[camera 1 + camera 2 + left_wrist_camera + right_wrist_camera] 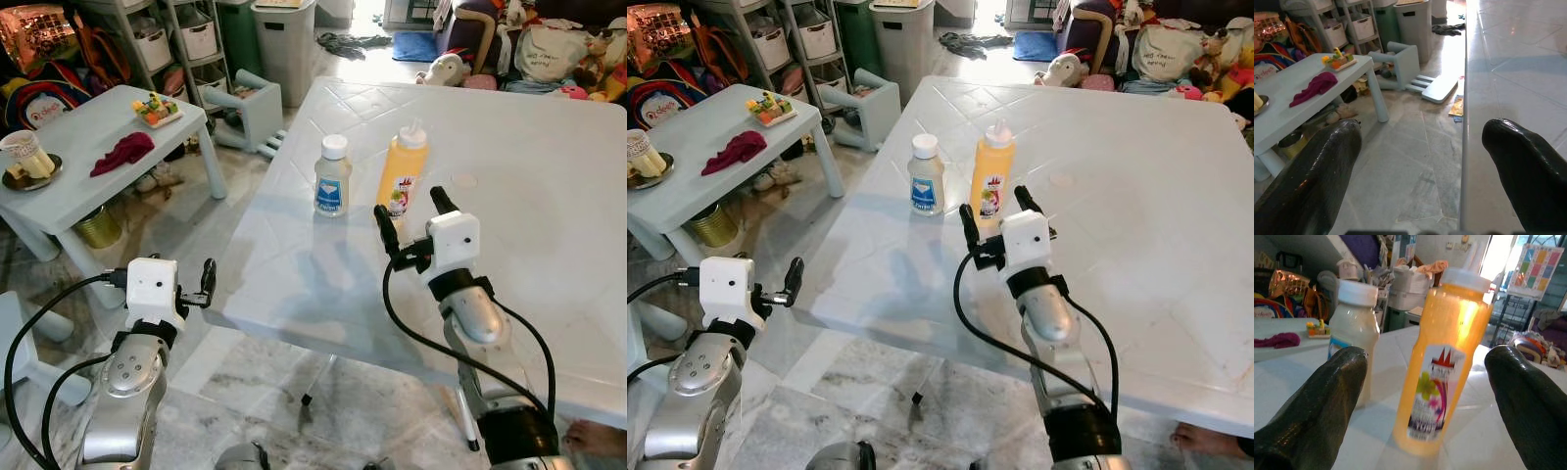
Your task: Restocking fridge
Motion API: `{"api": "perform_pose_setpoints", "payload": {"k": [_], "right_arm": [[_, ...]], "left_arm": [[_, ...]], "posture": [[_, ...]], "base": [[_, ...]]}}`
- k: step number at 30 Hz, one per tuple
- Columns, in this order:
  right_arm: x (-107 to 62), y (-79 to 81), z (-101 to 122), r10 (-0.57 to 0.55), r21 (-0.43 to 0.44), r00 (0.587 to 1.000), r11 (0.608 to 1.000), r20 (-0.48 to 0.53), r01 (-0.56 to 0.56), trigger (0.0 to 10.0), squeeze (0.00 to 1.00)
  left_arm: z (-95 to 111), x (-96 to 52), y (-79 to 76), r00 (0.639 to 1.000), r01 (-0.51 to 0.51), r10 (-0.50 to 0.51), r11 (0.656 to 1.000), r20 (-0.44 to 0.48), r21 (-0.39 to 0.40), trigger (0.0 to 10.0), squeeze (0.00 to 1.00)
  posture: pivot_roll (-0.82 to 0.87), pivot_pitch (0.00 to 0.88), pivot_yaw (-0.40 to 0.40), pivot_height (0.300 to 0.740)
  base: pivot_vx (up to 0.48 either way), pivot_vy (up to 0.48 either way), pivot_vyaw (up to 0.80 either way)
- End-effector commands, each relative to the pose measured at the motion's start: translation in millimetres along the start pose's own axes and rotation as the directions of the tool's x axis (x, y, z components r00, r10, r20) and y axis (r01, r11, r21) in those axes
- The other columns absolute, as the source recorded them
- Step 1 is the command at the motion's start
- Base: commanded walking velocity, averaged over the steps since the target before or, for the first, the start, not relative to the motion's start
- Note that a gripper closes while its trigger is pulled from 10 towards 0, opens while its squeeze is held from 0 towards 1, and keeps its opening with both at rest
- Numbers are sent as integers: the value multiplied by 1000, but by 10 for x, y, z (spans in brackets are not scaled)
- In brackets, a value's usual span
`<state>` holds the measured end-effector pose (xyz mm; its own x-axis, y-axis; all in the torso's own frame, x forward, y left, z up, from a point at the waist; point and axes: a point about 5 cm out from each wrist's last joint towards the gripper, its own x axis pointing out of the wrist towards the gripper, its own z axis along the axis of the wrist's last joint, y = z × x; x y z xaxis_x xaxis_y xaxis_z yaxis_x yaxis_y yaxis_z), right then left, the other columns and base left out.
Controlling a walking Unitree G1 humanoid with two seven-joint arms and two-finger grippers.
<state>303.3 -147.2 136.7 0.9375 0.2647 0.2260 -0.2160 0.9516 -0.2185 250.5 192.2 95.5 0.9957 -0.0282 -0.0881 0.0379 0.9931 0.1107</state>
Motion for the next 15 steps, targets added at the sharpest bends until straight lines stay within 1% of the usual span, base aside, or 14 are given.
{"api": "perform_pose_setpoints", "payload": {"k": [1, 3, 4, 8, 10, 11, 14, 15], "right_arm": [[63, -44, 56, -12, -8, 1000, 1000, 27, 12, 10000, 0], [81, -52, 70, -15, -9, 999, 1000, 33, 15, 10000, 0], [117, -58, 104, -26, -7, 999, 1000, 45, 26, 10000, 0], [132, -55, 120, -31, -5, 998, 999, 52, 32, 10000, 0], [108, 43, 102, -14, 13, 999, 1000, 47, 13, 10000, 0], [108, 43, 102, -14, 13, 999, 1000, 47, 13, 10000, 0], [47, 167, 67, 17, 25, 999, 1000, 37, -18, 10000, 0], [47, 167, 67, 17, 25, 999, 1000, 37, -18, 10000, 0]], "left_arm": [[73, 15, 20, 1000, -3, 3, 1000, 27, 12, 10000, 0], [77, 16, 21, 1000, -2, 2, 1000, 28, 12, 10000, 0], [83, 16, 32, 1000, -2, 1, 1000, 30, 15, 10000, 0], [85, 16, 40, 1000, -2, 1, 1000, 30, 17, 10000, 0], [83, 8, 42, 1000, -1, 0, 1000, 29, 20, 10000, 0], [83, 8, 42, 1000, -1, 0, 1000, 29, 20, 10000, 0], [81, 10, 33, 1000, 1, -1, 1000, 28, 19, 10000, 0], [81, 10, 33, 1000, 1, -1, 1000, 28, 19, 10000, 0]], "posture": [[26, 46, 42, 740], [27, 47, 43, 740], [33, 50, 44, 740], [34, 51, 45, 740], [35, 51, 44, 740], [35, 51, 44, 740], [33, 50, 43, 740], [33, 50, 43, 740]], "base": [[0, 0, 0], [0, 0, 0], [0, 0, 0], [0, 0, 0], [0, 0, 0], [0, 0, 0], [0, 0, 0], [0, 0, 0]]}}
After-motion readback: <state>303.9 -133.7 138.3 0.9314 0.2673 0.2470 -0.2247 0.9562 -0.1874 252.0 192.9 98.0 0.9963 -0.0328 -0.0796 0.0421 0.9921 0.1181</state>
